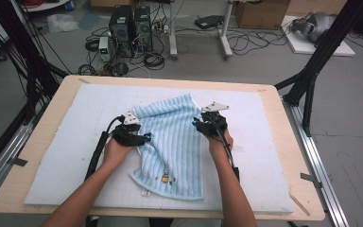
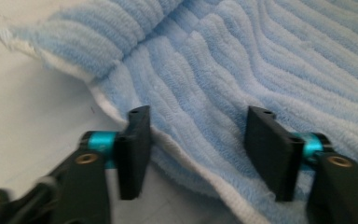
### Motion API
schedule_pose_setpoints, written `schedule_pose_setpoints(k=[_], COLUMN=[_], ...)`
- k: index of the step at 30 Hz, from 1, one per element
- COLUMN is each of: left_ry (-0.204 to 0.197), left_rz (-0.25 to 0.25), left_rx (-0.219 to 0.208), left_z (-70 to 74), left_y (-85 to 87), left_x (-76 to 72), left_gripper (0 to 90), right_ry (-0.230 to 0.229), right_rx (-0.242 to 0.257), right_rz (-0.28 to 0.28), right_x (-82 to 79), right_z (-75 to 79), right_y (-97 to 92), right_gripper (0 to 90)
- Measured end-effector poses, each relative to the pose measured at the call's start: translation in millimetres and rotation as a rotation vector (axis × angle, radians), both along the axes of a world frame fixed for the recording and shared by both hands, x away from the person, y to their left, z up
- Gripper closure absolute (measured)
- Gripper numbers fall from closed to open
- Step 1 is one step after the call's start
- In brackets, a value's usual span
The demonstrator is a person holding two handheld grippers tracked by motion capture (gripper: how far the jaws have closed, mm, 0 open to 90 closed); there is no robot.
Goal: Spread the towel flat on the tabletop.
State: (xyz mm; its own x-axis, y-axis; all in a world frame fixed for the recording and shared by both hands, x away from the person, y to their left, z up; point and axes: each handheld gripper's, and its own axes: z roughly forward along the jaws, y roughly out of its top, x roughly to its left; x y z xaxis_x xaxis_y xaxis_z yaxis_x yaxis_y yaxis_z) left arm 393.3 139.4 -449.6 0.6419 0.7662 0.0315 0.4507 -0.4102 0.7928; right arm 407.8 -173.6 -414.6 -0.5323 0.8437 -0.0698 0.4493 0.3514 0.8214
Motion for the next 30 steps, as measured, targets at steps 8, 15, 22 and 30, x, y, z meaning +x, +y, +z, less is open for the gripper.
schedule_pose_setpoints(k=[8, 15, 22, 30], left_ry=[0.030, 0.039, 0.022, 0.055], left_rz=[0.108, 0.173, 0.158, 0.201], left_rx=[-0.074, -0.154, -0.179, -0.211], left_z=[3.2, 4.1, 2.8, 3.0], left_y=[14.7, 31.5, 29.5, 36.7], left_x=[29.4, 42.7, 43.0, 41.4], left_gripper=[83.8, 83.7, 78.3, 45.4], right_ry=[0.021, 0.108, 0.064, 0.051], right_rx=[0.030, 0.036, -0.104, -0.110], right_rz=[0.032, 0.100, 0.070, -0.132], right_x=[-9.1, -7.7, 1.8, 19.1], right_z=[-4.6, -19.3, -30.8, -32.0], right_y=[4.2, 35.1, 43.1, 13.1], right_gripper=[57.7, 47.2, 85.0, 74.7])
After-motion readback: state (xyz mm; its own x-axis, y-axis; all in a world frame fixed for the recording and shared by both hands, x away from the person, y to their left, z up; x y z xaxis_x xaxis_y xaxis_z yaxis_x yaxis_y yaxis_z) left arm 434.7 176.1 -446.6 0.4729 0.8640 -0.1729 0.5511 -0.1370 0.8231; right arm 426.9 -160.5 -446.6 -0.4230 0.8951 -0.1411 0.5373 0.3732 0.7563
